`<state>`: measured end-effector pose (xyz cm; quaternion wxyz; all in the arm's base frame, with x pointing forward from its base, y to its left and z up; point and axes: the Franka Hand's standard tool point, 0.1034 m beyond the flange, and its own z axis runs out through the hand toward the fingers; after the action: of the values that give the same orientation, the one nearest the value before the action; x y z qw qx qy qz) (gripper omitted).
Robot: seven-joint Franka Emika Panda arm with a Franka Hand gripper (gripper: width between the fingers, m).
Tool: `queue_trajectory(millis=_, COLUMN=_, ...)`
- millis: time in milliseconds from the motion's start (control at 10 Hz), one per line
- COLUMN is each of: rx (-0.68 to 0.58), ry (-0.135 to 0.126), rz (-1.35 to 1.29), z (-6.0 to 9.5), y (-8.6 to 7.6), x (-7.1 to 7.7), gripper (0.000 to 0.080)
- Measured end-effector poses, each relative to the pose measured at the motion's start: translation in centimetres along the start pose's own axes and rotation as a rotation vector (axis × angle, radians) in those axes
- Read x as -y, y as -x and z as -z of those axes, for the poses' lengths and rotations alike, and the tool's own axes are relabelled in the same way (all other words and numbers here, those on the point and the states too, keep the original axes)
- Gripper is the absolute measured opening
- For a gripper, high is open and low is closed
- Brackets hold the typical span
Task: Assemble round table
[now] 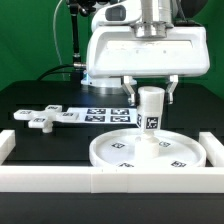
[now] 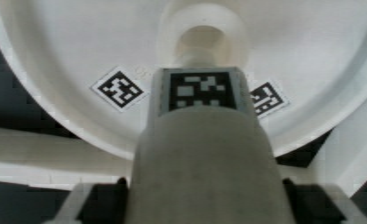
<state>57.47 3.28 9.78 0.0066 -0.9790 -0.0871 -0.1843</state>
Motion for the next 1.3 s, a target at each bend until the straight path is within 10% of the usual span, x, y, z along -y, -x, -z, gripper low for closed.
queue_trajectory(millis=1300, rx=0.013, ry=-0.003, rz=0.004, z=-0.3, y=1.1, x=0.3, gripper=0.0409)
